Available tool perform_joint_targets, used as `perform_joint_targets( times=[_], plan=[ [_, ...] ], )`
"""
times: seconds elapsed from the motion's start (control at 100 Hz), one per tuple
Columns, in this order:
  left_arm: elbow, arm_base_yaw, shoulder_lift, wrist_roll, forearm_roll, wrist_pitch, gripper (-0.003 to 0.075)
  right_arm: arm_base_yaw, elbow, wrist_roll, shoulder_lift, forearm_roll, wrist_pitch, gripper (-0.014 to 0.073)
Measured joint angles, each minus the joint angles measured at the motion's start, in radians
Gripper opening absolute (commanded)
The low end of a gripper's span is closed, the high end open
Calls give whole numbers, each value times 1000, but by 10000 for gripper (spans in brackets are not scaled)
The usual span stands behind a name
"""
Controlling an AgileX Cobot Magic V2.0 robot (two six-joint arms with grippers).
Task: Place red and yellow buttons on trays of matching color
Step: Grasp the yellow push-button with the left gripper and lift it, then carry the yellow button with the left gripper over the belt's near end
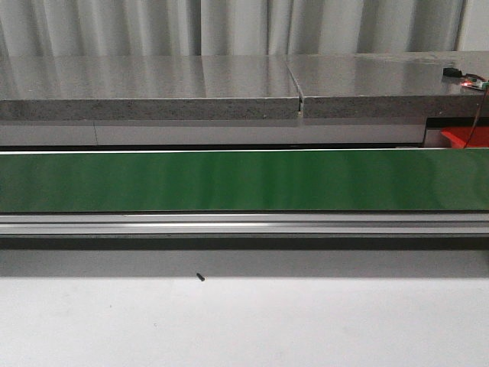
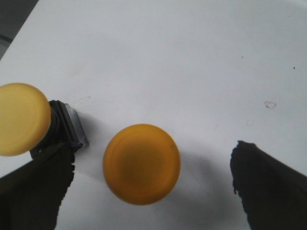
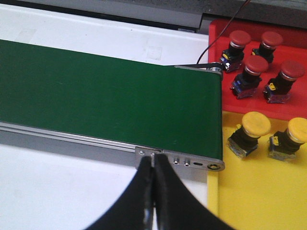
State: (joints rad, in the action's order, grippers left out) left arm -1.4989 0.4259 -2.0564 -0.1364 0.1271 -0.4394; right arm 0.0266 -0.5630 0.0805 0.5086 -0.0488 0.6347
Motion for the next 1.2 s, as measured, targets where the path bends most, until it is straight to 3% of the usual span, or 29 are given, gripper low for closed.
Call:
perform_joint_targets(
  times=[0.57, 0.74, 0.98, 1.07, 1.2],
  plan=[
    [-58, -10, -64, 0, 2, 3, 629, 0, 0, 0, 0, 0, 0, -68],
    [-58, -10, -64, 0, 2, 1, 499, 0, 0, 0, 0, 0, 0, -68],
    [-58, 7, -64, 0, 2, -5, 193, 0, 0, 0, 0, 0, 0, -68],
    [-58, 1, -64, 0, 2, -5, 146, 0, 0, 0, 0, 0, 0, -68],
    [-69, -8, -64, 0, 2, -25, 136, 0, 0, -2, 0, 0, 0, -68]
  ],
)
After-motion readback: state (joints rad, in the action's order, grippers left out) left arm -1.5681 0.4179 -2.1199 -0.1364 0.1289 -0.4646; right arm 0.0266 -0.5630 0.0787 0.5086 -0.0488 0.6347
